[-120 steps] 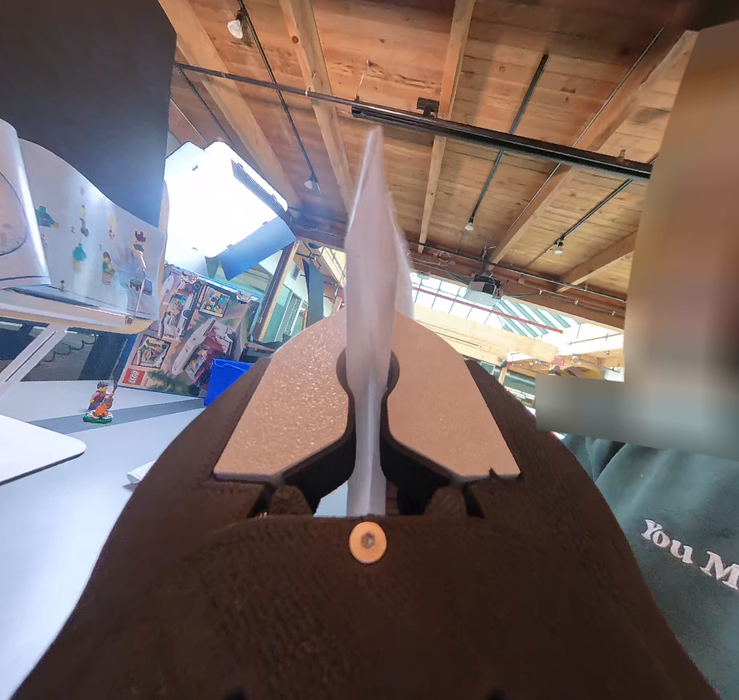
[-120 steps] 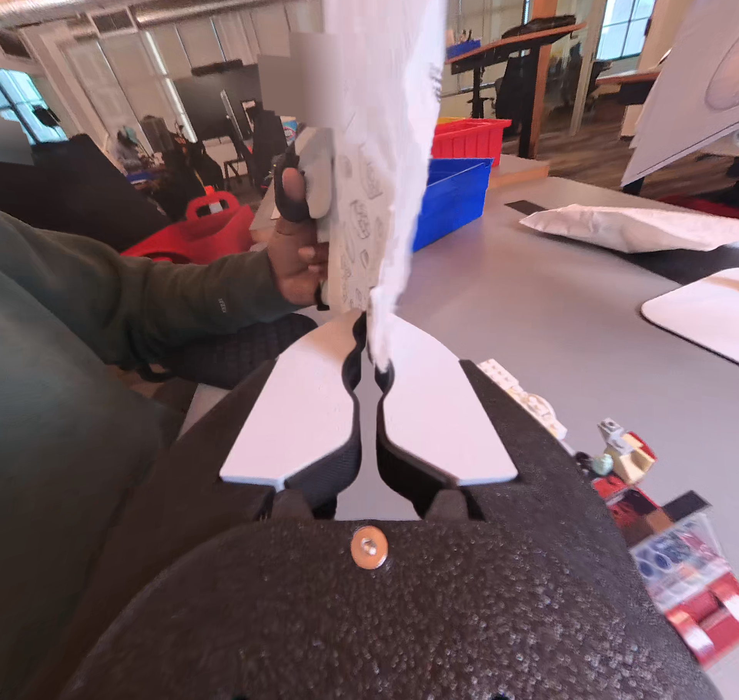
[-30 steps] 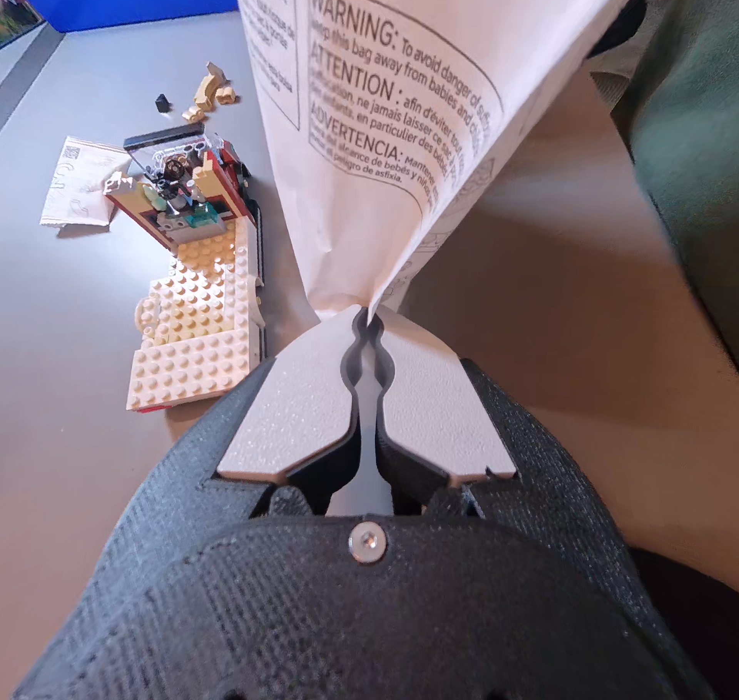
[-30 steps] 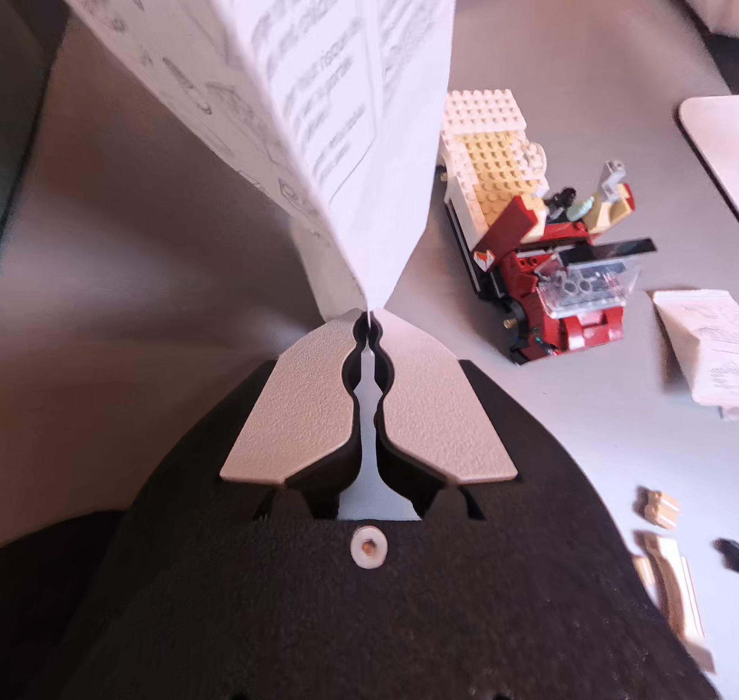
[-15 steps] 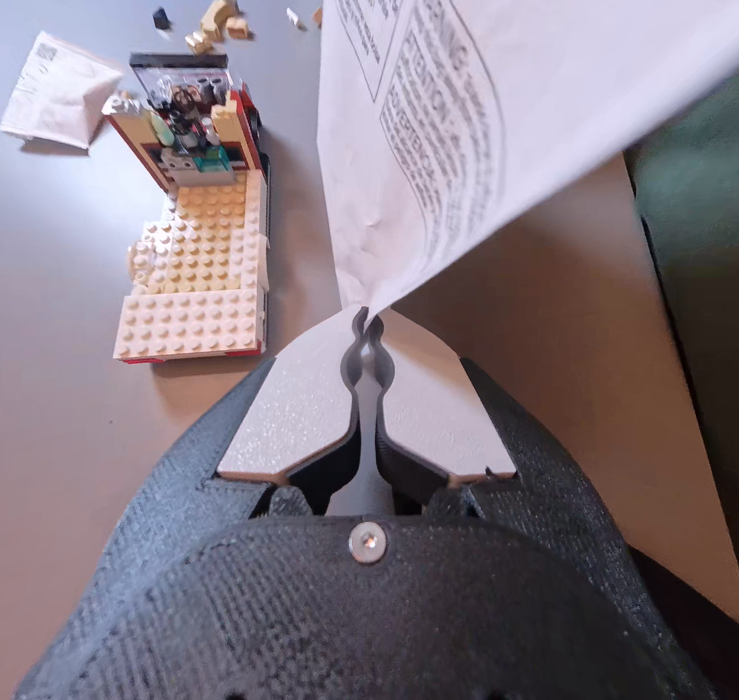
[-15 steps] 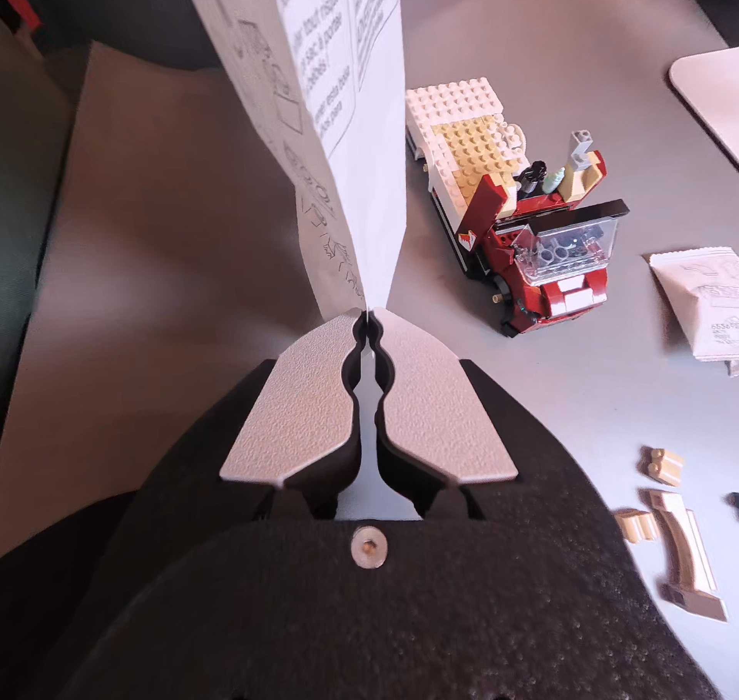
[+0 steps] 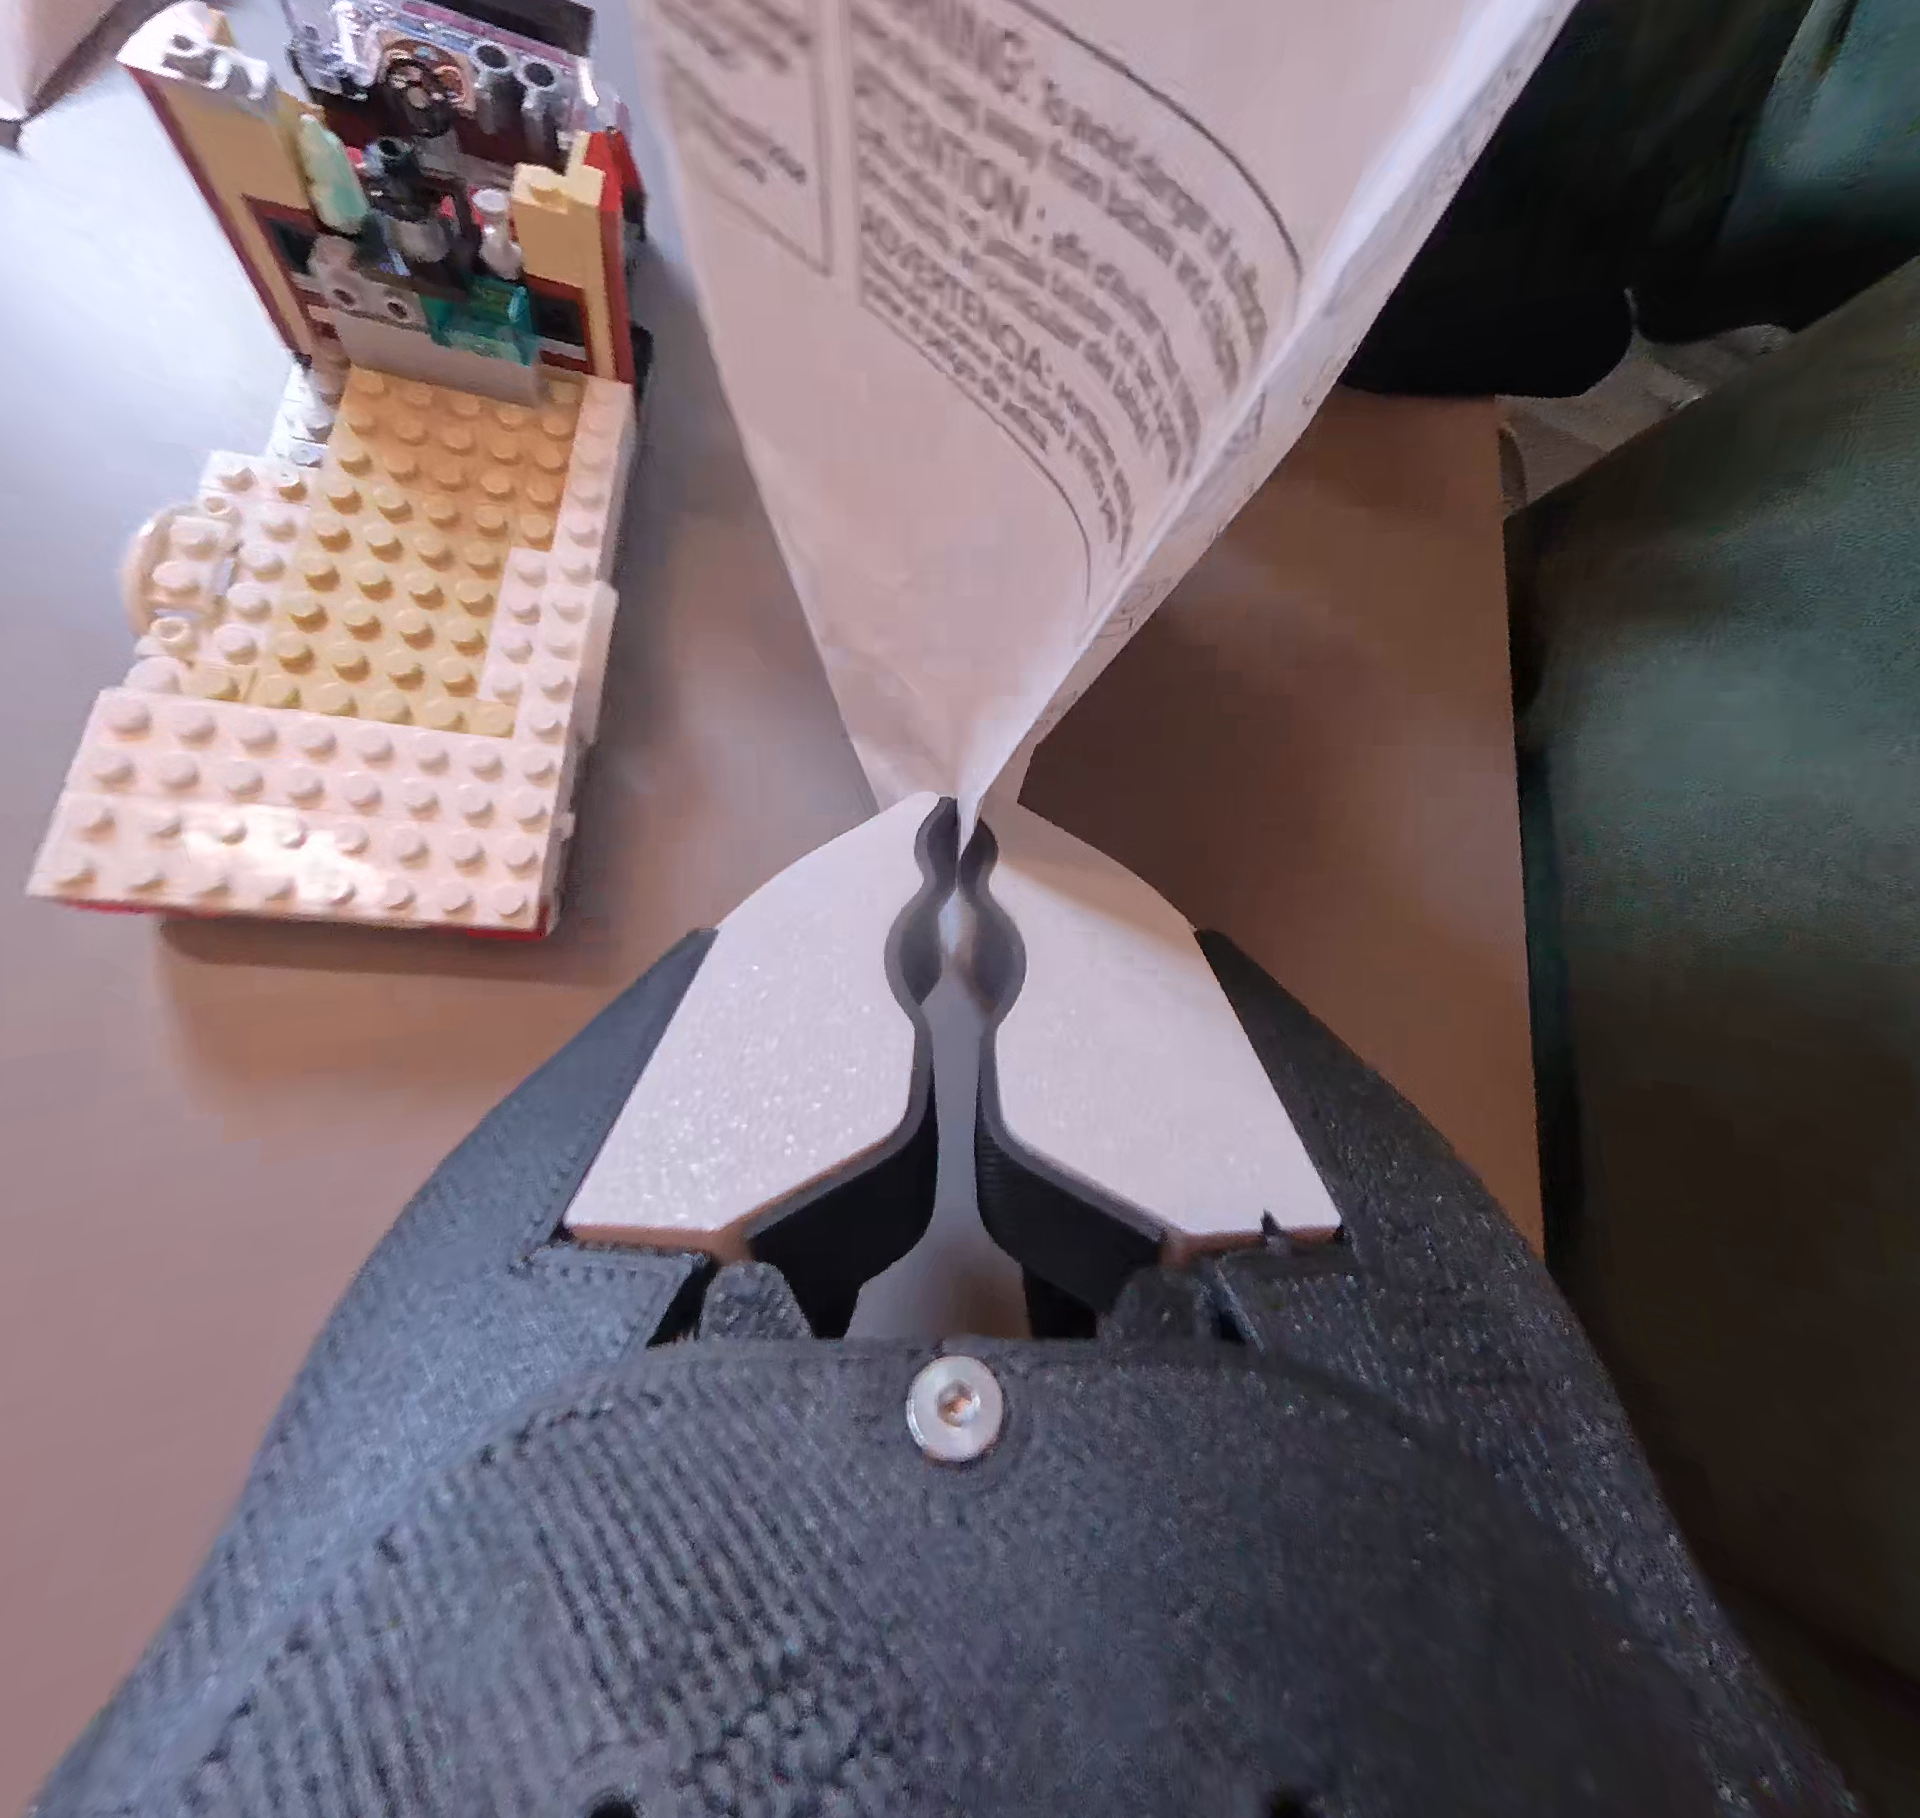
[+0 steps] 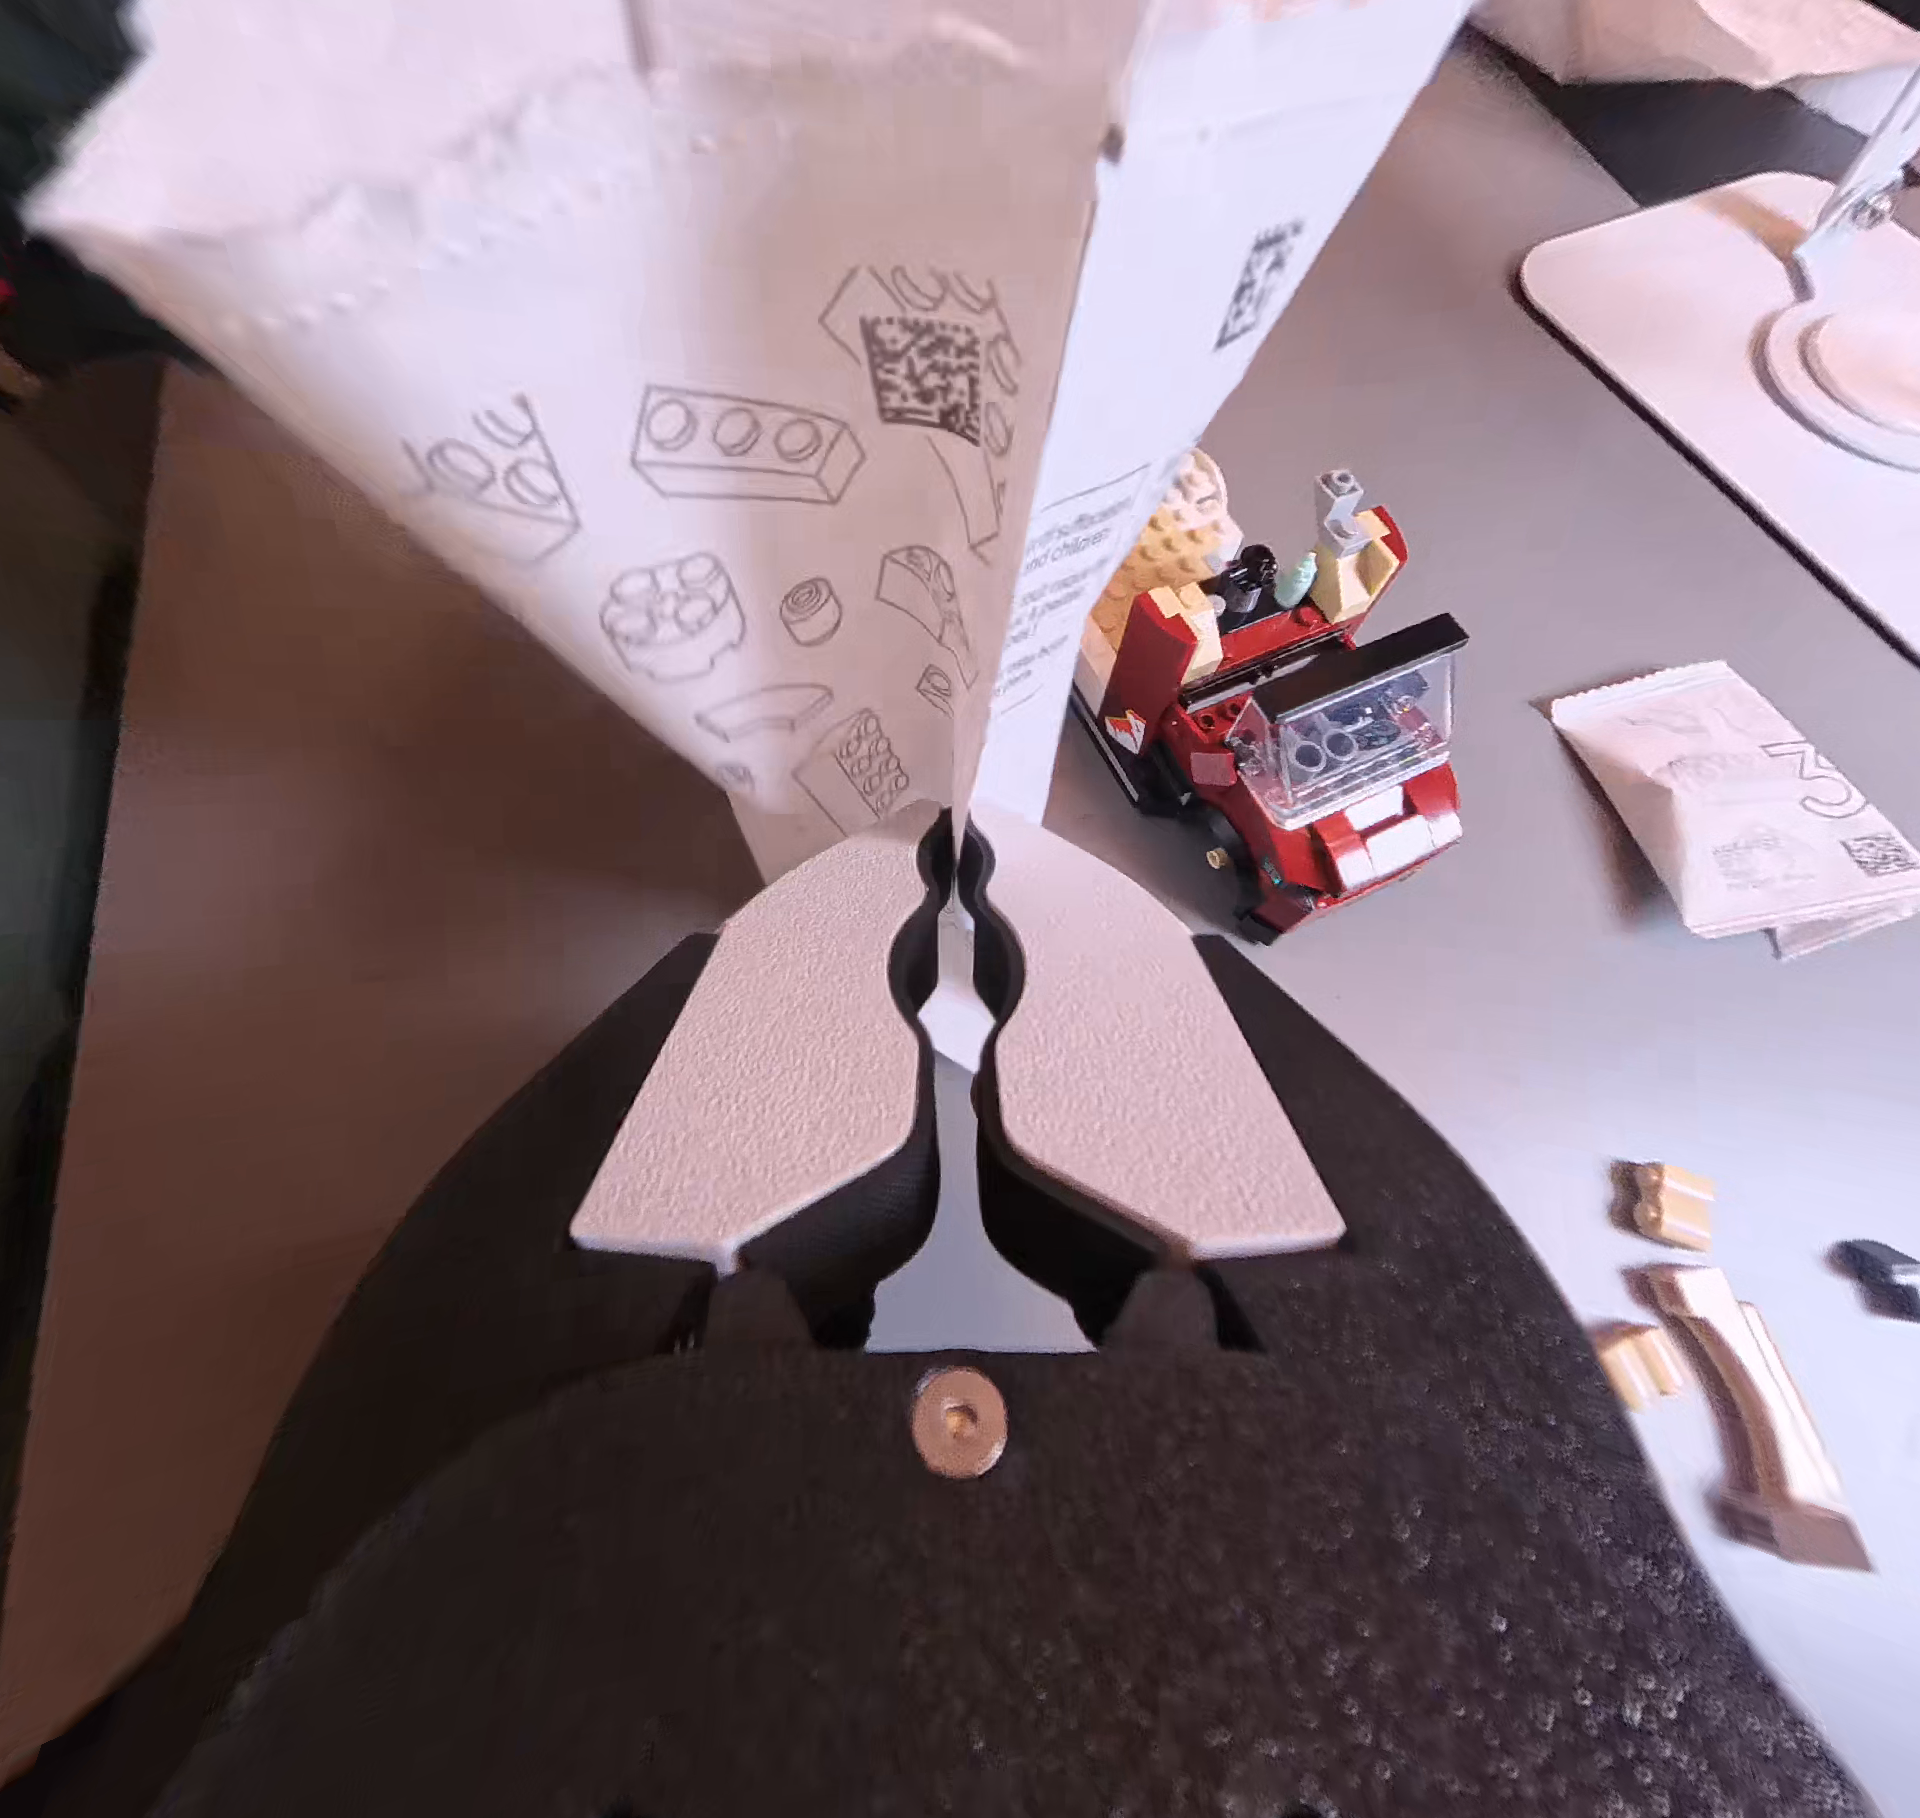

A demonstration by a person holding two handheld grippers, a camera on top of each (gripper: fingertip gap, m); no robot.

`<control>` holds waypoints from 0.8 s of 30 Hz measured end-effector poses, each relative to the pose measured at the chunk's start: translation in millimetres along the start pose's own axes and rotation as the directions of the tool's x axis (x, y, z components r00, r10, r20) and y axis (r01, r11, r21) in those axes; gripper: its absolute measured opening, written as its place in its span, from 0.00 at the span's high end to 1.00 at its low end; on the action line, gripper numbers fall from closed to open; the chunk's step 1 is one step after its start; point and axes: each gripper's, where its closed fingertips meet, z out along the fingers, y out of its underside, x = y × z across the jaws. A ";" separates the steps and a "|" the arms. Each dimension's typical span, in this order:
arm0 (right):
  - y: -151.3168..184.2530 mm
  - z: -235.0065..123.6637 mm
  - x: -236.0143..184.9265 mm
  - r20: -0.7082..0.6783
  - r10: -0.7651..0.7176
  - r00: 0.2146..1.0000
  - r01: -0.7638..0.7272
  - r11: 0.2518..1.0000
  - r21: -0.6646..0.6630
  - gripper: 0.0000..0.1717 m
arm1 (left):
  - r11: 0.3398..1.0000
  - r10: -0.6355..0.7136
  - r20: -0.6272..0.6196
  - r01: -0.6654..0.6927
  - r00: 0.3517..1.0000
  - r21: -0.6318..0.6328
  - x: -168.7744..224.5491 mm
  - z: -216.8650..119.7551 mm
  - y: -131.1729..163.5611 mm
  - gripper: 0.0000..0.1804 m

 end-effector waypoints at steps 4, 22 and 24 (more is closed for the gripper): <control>0.4 13.3 -6.9 0.015 0.012 1.000 -0.012 1.000 -0.012 1.00 | 1.000 -0.001 0.015 0.001 1.000 0.009 2.6 8.5 -6.9 1.00; -120.0 -82.8 -1.6 -0.184 -0.376 0.908 0.359 0.926 -0.121 1.00 | 0.993 0.121 0.225 -0.121 0.967 -0.017 -11.5 -23.1 -20.4 1.00; -131.9 -81.1 -3.7 -0.155 -0.387 0.909 0.357 0.914 -0.190 1.00 | 0.993 0.116 0.233 -0.115 0.966 -0.017 -10.0 -25.8 -20.9 1.00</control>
